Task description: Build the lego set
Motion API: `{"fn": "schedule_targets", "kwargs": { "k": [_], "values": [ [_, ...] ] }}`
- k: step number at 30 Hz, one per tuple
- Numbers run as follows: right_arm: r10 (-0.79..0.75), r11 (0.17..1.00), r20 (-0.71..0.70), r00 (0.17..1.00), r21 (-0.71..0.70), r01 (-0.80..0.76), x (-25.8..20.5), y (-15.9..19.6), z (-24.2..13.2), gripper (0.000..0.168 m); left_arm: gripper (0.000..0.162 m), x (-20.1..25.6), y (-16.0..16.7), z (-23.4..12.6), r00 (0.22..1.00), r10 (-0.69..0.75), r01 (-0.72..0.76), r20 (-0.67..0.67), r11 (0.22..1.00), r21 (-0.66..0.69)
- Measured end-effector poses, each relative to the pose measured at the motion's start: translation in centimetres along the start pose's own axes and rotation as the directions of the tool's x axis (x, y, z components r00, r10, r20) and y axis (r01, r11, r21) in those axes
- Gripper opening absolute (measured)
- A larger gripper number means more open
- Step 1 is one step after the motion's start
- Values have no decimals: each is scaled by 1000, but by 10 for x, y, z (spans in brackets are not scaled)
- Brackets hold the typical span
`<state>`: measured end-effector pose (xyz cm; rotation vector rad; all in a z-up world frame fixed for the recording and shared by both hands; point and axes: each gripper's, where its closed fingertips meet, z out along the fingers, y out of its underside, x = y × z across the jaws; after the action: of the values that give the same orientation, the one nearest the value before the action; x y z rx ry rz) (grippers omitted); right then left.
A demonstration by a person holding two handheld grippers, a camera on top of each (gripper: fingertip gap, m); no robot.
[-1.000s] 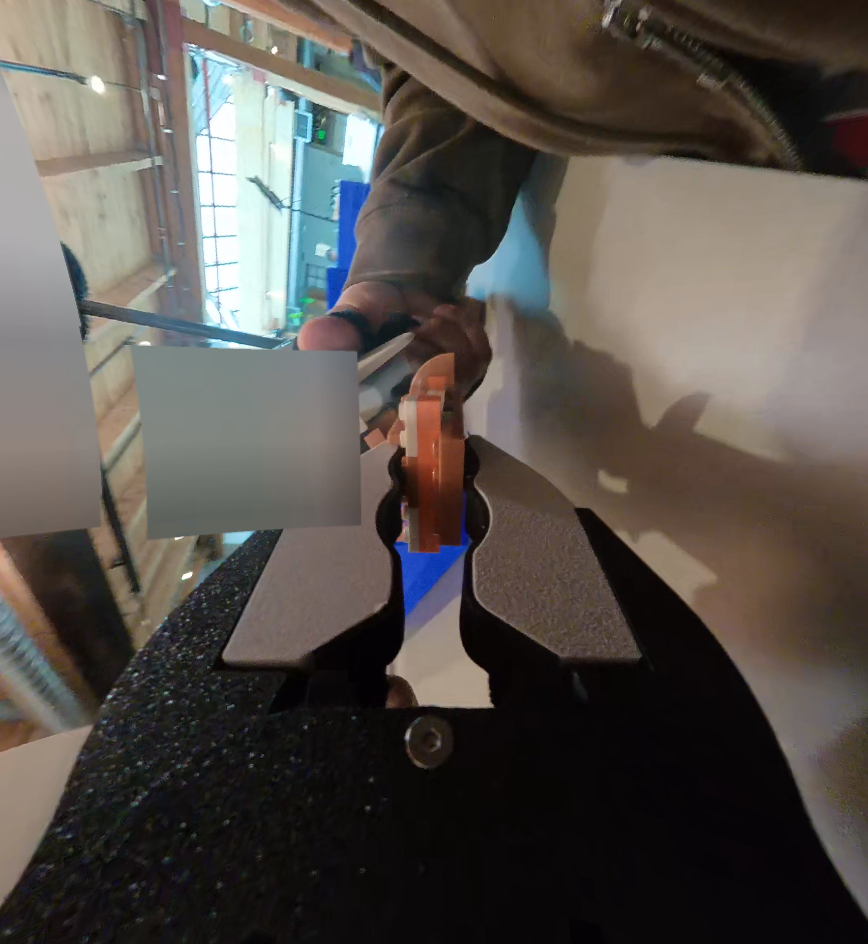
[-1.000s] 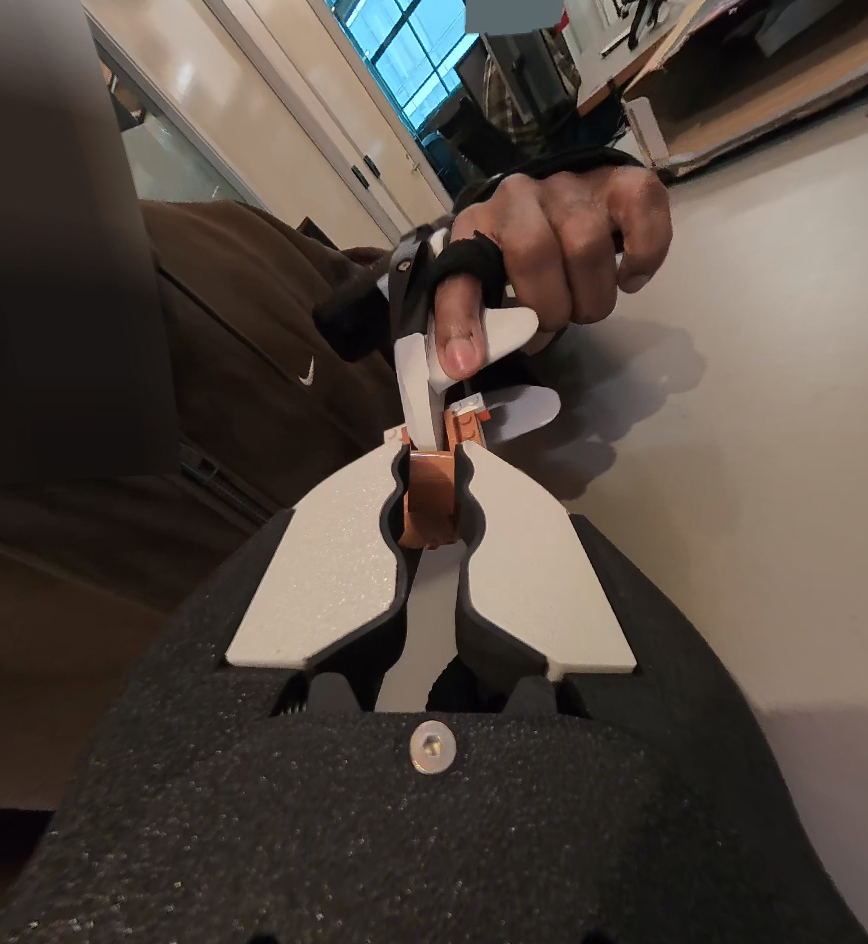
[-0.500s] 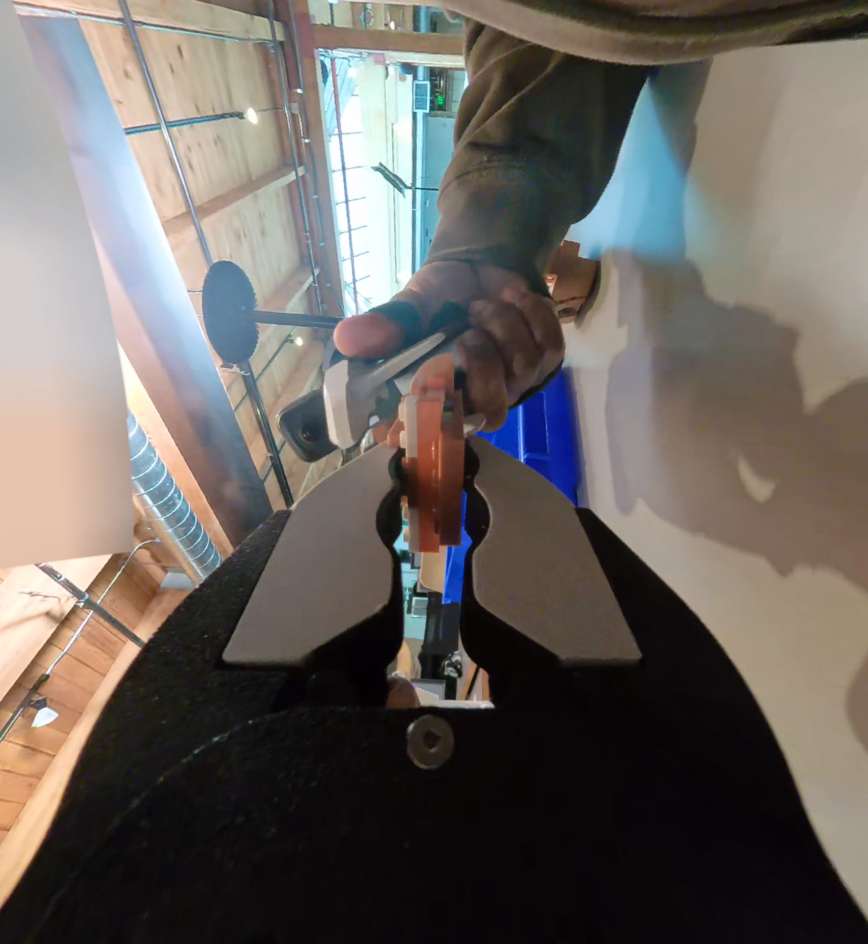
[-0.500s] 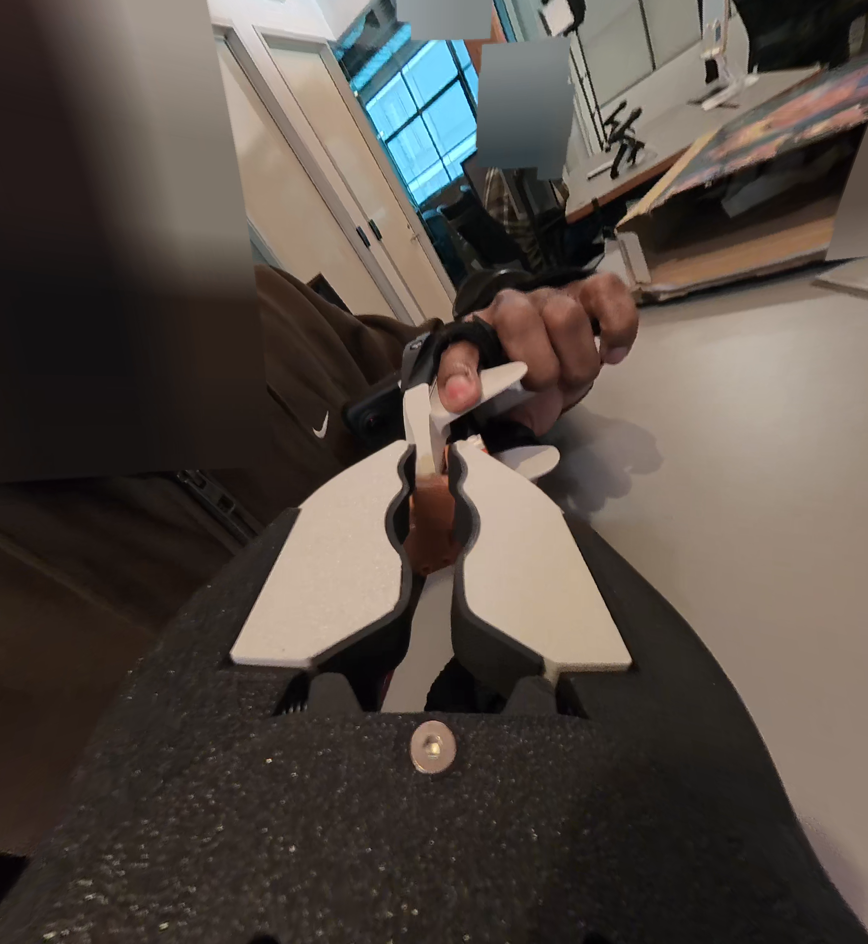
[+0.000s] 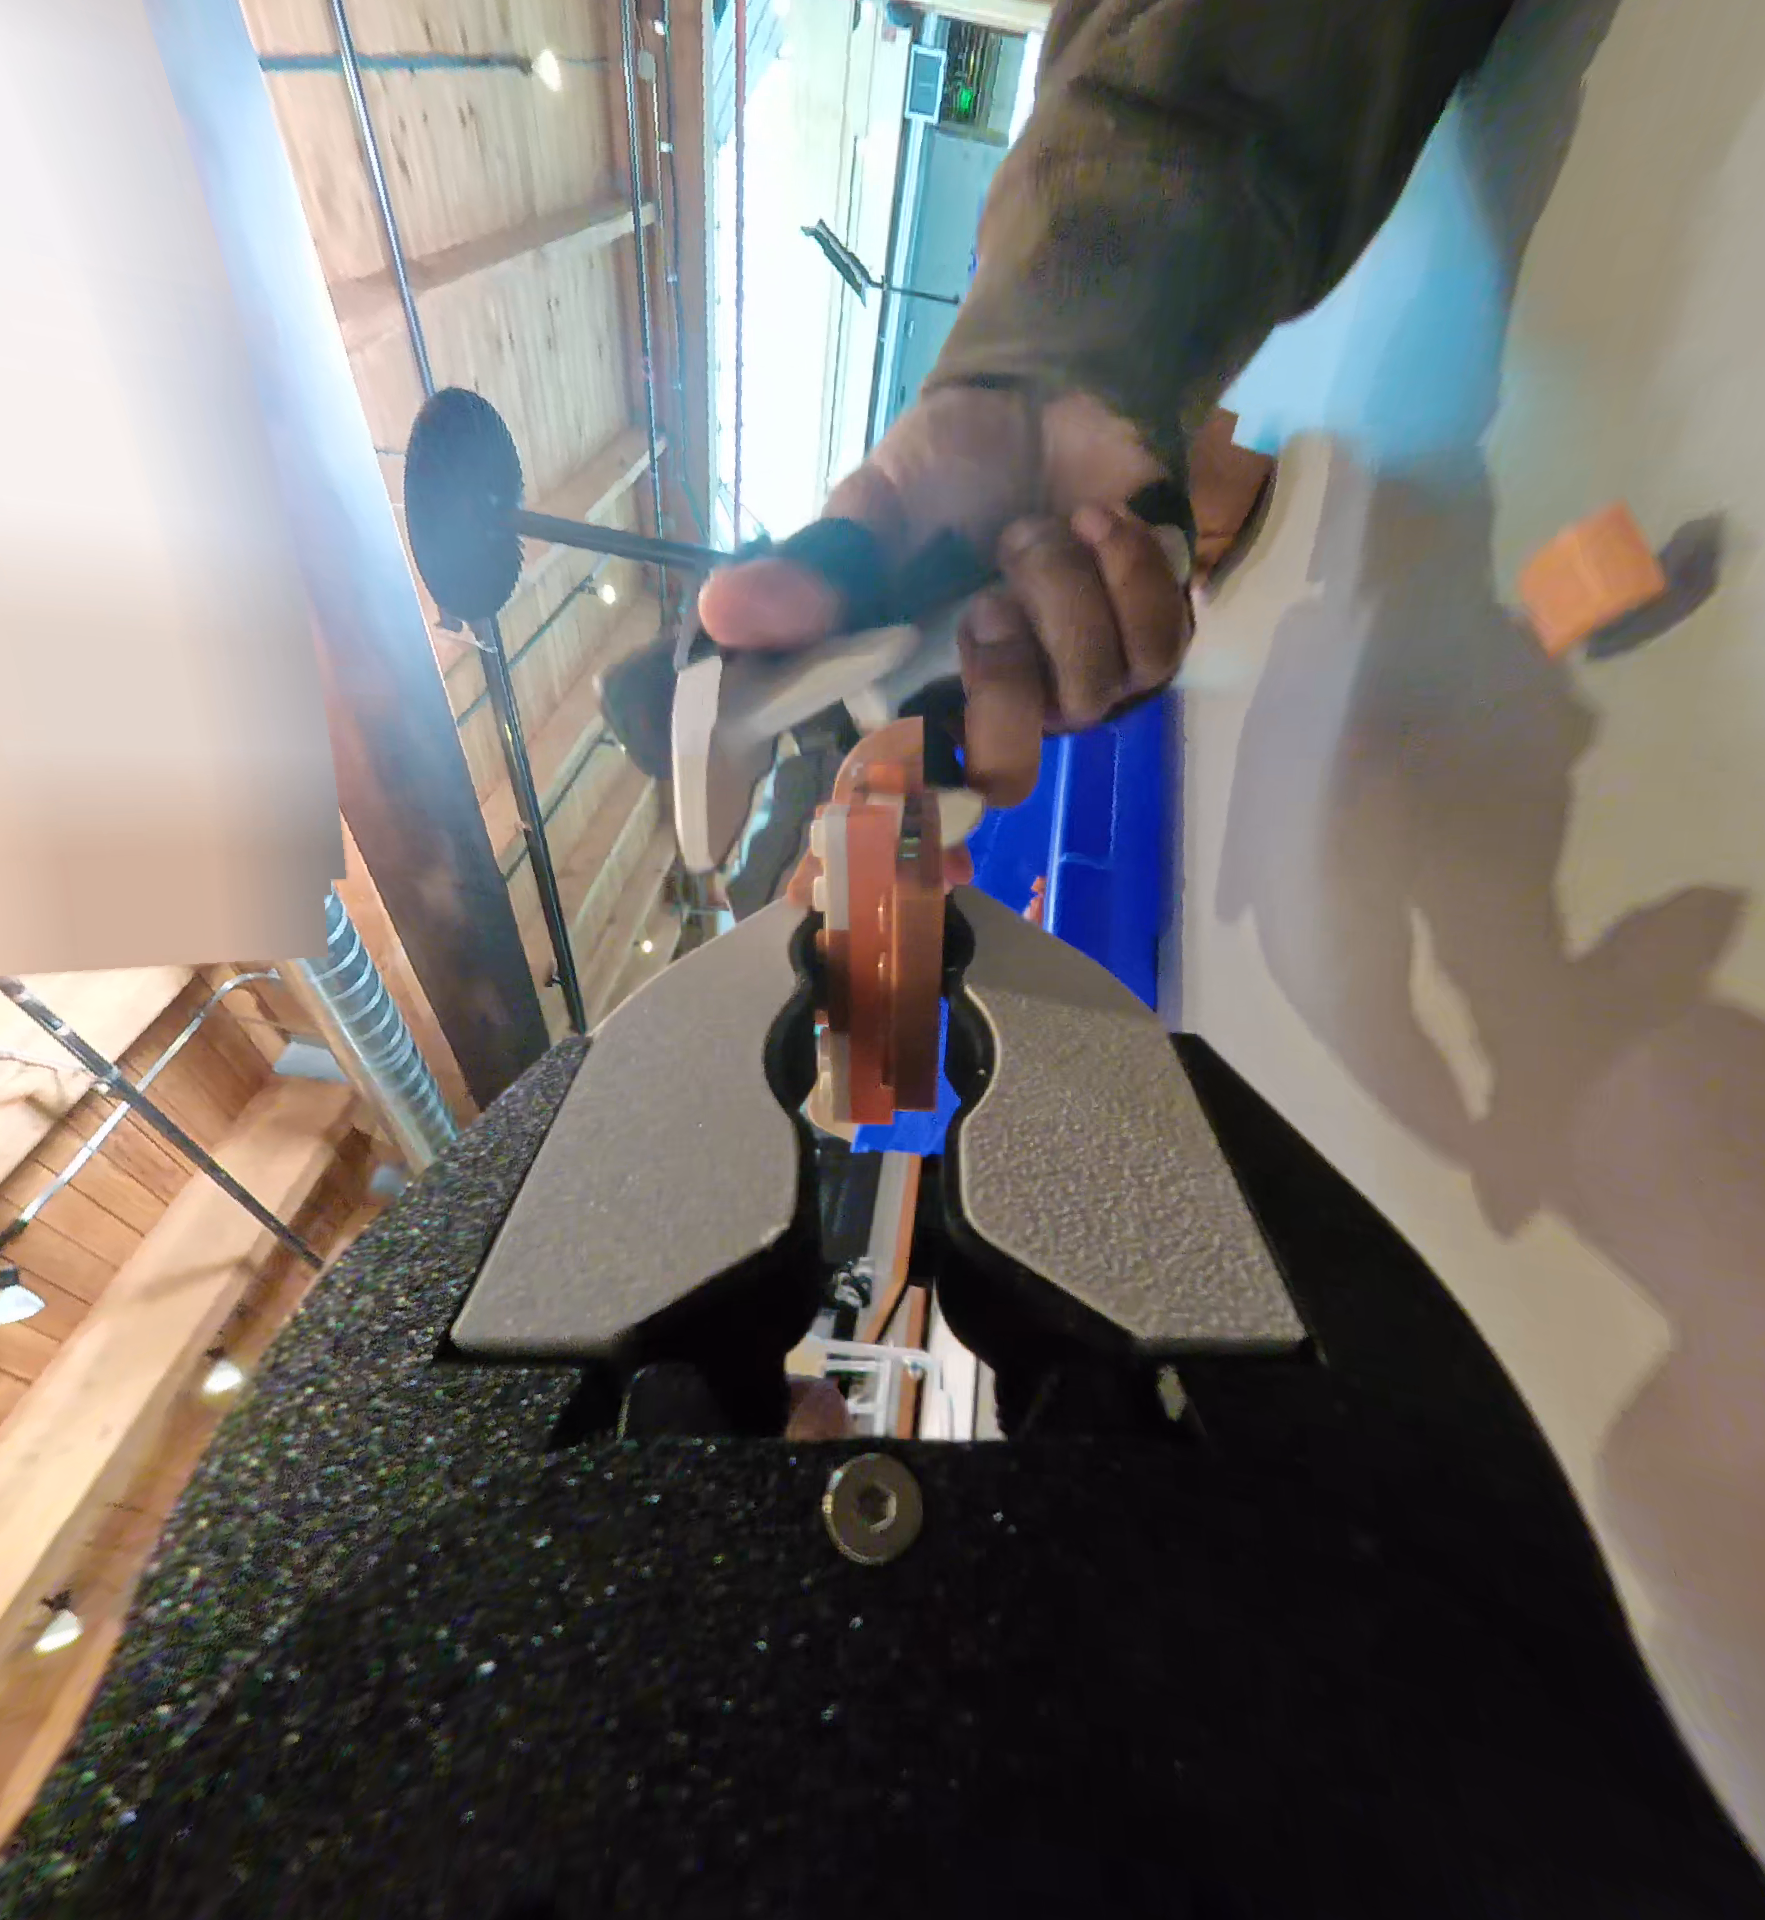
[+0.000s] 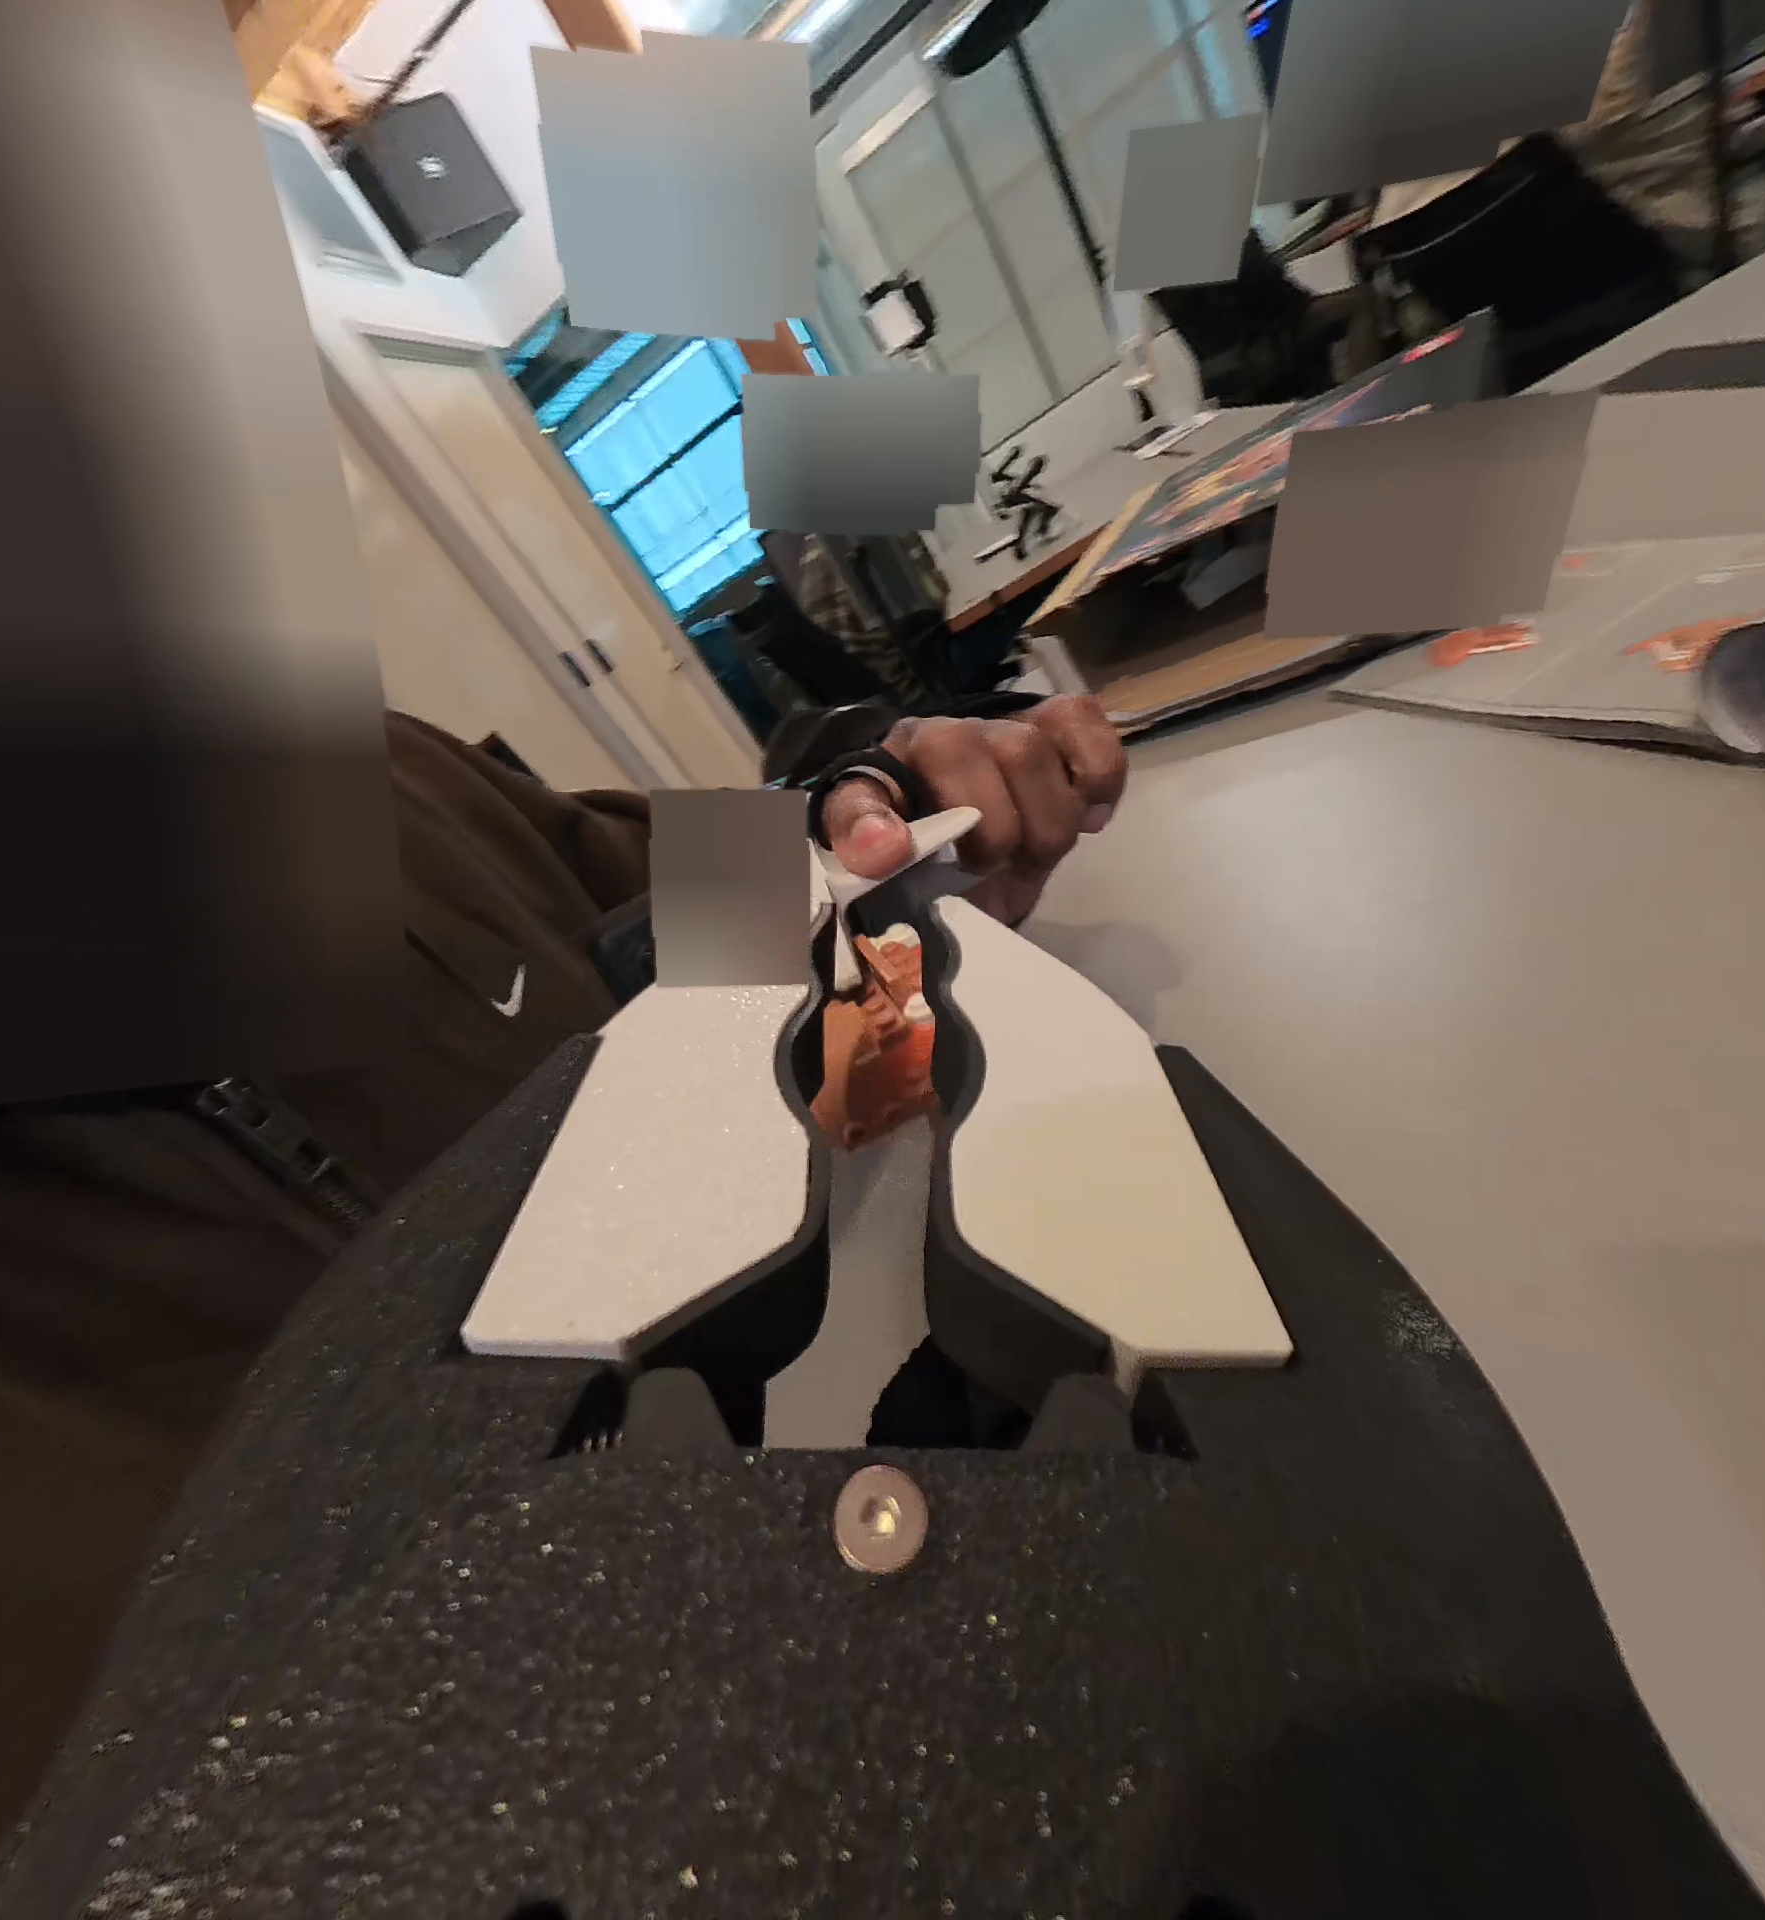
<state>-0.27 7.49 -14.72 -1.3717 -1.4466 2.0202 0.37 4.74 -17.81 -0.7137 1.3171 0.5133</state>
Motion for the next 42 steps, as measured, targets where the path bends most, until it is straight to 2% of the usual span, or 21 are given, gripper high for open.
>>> {"fn": "schedule_targets", "kwargs": {
  "k": [2,5,8,10,13,16,20,25,27,29,30,31,33,34,36,38,39,40,42],
  "values": [
    [-37,999,-97,995,-30,34,5,3,-11,16,20,3,7,-2,999,-36,36,-19,999,-14],
    [-125,984,-202,971,-149,95,3,23,-29,19,20,10,9,-3,995,-81,81,-57,997,-7],
    [-217,933,-227,949,-335,133,-4,67,-42,21,20,16,7,-2,989,-116,117,-90,993,11],
    [-287,864,-209,935,-477,159,-6,102,-51,24,20,18,6,-3,985,-139,142,-104,990,23],
    [-439,705,-122,890,-660,257,-4,143,-58,31,20,20,6,-3,980,-163,167,-114,986,27],
    [-551,528,28,834,-762,374,-4,163,-56,38,20,21,3,-3,979,-164,170,-120,985,36],
    [-610,358,209,764,-788,501,-6,168,-47,45,20,21,1,-4,981,-149,154,-123,987,37],
    [-610,159,399,685,-785,599,-5,171,-41,43,20,19,0,-4,982,-151,157,-116,987,41],
    [-576,110,450,683,-785,610,-5,176,-40,37,20,18,0,-4,981,-156,162,-115,986,44],
    [-541,106,471,696,-783,612,-7,179,-37,26,20,18,0,-4,980,-162,168,-113,985,44],
    [-530,113,466,708,-789,604,-7,180,-36,19,20,18,1,-4,980,-166,171,-110,984,43],
    [-530,133,450,719,-793,594,-7,180,-34,18,20,17,2,-4,980,-169,174,-106,984,39],
    [-520,219,375,768,-810,544,-5,177,-31,18,20,14,6,-4,981,-174,177,-89,984,29],
    [-504,314,297,811,-812,492,-4,171,-28,18,20,11,8,-4,981,-181,183,-75,983,25],
    [-401,599,101,911,-723,344,-6,146,-17,18,20,3,12,-5,978,-204,205,-34,979,23],
    [-196,869,-21,980,-467,164,-11,105,-9,18,20,-6,16,-7,975,-223,223,11,975,22],
    [-82,950,-23,996,-303,71,-15,83,-8,18,20,-9,16,-7,973,-228,228,29,973,25],
    [16,989,13,1000,-146,-14,-19,62,-11,17,20,-12,16,-7,972,-230,229,42,973,29],
    [121,989,90,989,72,-128,-20,33,-19,17,20,-14,13,-7,974,-218,216,60,976,38]
  ]
}}
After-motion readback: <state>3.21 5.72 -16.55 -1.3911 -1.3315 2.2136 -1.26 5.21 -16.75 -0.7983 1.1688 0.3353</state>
